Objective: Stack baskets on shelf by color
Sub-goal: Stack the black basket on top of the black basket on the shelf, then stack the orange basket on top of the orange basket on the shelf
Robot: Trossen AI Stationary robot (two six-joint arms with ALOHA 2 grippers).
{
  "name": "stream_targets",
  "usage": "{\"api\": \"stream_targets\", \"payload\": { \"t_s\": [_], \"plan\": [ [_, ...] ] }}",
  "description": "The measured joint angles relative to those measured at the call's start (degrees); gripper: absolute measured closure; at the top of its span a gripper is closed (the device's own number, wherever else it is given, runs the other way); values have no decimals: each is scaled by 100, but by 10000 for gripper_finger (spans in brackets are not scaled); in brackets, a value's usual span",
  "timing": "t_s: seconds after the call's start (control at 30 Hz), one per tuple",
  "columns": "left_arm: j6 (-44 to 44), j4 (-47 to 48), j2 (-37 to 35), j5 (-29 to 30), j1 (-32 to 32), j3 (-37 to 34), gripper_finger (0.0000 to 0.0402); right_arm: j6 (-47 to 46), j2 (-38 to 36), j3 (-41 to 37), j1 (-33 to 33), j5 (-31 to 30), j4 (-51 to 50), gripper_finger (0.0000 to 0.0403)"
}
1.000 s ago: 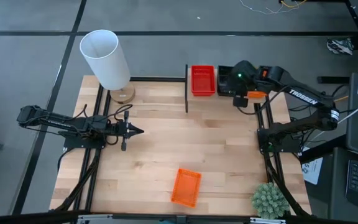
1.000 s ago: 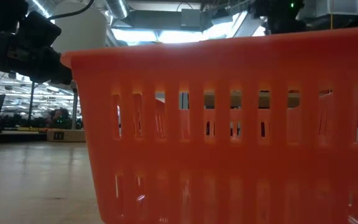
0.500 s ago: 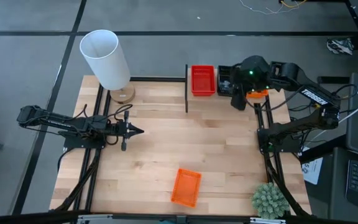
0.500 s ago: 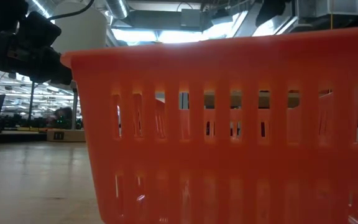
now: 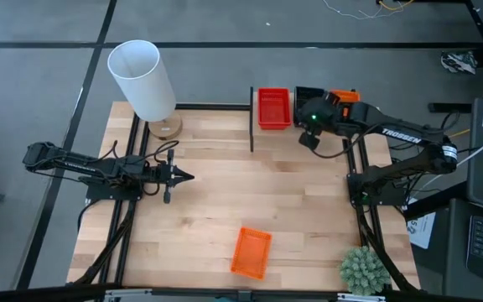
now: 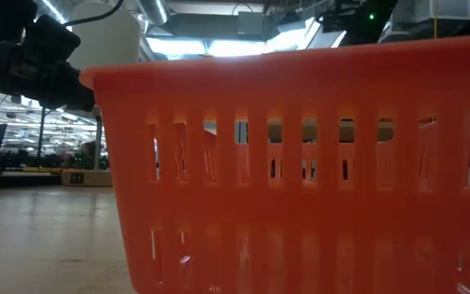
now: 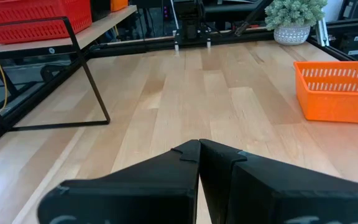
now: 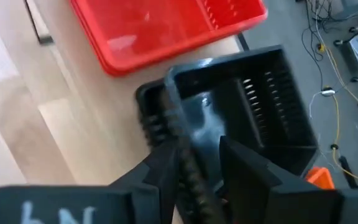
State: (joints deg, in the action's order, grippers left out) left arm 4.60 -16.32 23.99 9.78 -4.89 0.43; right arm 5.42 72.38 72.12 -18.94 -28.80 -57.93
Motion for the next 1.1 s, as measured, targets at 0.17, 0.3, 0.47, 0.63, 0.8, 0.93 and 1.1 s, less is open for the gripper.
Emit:
{"api": "stream_targets", "payload": {
  "t_s": [0.17,0.3,0.47,0.63,0.8,0.93,1.1],
  "plan": [
    [0,0,0,2,-2,0,401,80,0,-147,9,-4,37,286],
    [-2,0,0,0,0,1,401,113,0,18,3,-13,9,286],
    [-4,0,0,0,-1,1,401,115,-1,443,9,-16,16,286],
    [-4,0,0,0,0,-1,401,69,7,539,-12,-239,-175,286],
    [-4,0,0,0,-2,2,401,-222,39,226,-40,-120,-328,286],
    [-7,0,0,-1,-2,1,401,-202,43,-50,-36,-137,-336,286],
    [-2,0,-2,0,-2,-1,401,-340,13,104,17,-101,-336,286]
  ]
}}
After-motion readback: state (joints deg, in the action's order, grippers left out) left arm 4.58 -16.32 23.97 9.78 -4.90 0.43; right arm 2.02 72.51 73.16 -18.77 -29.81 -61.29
